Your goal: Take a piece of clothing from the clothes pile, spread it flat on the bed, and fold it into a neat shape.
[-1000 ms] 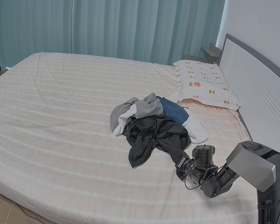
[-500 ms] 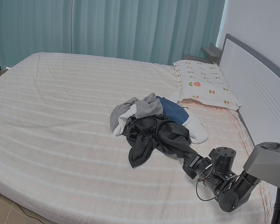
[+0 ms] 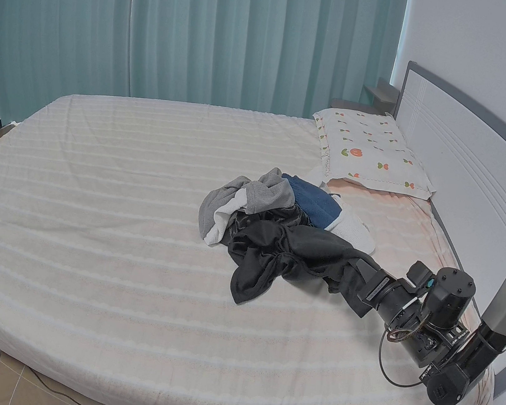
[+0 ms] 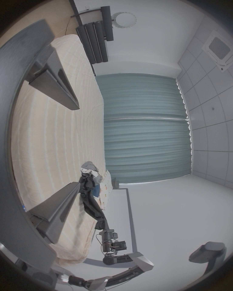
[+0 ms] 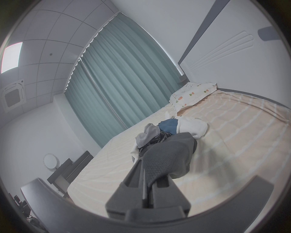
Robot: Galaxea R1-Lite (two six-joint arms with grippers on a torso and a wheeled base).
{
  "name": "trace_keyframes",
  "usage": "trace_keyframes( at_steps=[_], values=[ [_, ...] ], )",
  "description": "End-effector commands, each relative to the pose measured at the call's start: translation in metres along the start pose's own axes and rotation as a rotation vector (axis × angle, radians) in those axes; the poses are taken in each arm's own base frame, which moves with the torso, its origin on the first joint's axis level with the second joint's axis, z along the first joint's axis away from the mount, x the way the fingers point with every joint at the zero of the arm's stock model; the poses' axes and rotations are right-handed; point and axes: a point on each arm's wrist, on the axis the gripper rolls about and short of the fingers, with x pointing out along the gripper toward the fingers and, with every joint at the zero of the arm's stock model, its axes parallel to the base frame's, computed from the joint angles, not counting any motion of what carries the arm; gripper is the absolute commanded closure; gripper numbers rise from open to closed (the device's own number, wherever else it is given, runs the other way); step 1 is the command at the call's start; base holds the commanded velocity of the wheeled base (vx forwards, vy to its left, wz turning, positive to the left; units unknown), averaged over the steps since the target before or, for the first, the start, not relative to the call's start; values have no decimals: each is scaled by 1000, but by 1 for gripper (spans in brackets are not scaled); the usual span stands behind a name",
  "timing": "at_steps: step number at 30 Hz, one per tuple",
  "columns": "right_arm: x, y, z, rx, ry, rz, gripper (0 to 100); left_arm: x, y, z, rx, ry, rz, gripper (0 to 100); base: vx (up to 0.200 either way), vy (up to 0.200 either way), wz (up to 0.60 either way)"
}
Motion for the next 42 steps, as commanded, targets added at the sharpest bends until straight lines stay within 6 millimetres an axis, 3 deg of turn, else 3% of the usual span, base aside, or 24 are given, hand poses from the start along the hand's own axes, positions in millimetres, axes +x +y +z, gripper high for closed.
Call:
trace_keyframes(
  at_steps=[1, 4, 10, 16, 17, 18, 23, 25, 30, 31, 34, 36, 37, 42],
  values=[
    [-21, 25, 18, 12, -46, 98, 100, -14, 2, 111, -139, -292, -59, 0, 0, 0, 0],
    [-26, 31, 10, 2, -15, 118, 100, 5, 2, 120, -113, -181, -91, 0, 0, 0, 0],
    [-34, 35, 8, -18, 3, 129, 100, 43, -1, 114, -79, 42, -192, 0, 0, 0, 0],
    [-44, 40, 15, -22, -11, 158, 100, 106, -8, 96, 30, 333, -336, 0, 0, 0, 0],
    [-44, 40, 15, -22, -11, 158, 100, 106, -8, 96, 30, 333, -336, 0, 0, 0, 0],
    [-44, 41, 13, -24, -6, 158, 100, 121, -16, 91, 29, 401, -402, 0, 0, 0, 0],
    [-45, 43, 8, -26, 14, 167, 100, 154, -38, 70, 41, 540, -520, 0, 0, 0, 0],
    [-46, 42, 7, -28, 21, 161, 100, 176, -54, 57, 52, 588, -574, 0, 0, 0, 0],
    [-47, 42, 7, -29, 19, 162, 100, 212, -80, 39, 24, 579, -541, 0, 0, 0, 0],
    [-47, 42, 7, -29, 22, 162, 100, 221, -92, 31, -3, 571, -512, 0, 0, 0, 0],
    [-47, 42, 6, -28, 27, 164, 100, 230, -119, 20, -57, 554, -471, 0, 0, 0, 0],
    [-46, 42, 6, -28, 25, 165, 100, 231, -125, 18, -68, 553, -466, 0, 0, 0, 0],
    [-46, 44, 6, -29, 23, 170, 100, 236, -142, 11, -79, 568, -479, 0, 0, 0, 0],
    [-44, 52, 5, -27, 22, 202, 100, 257, -171, -2, -78, 591, -495, 0, 0, 0, 0]
  ],
)
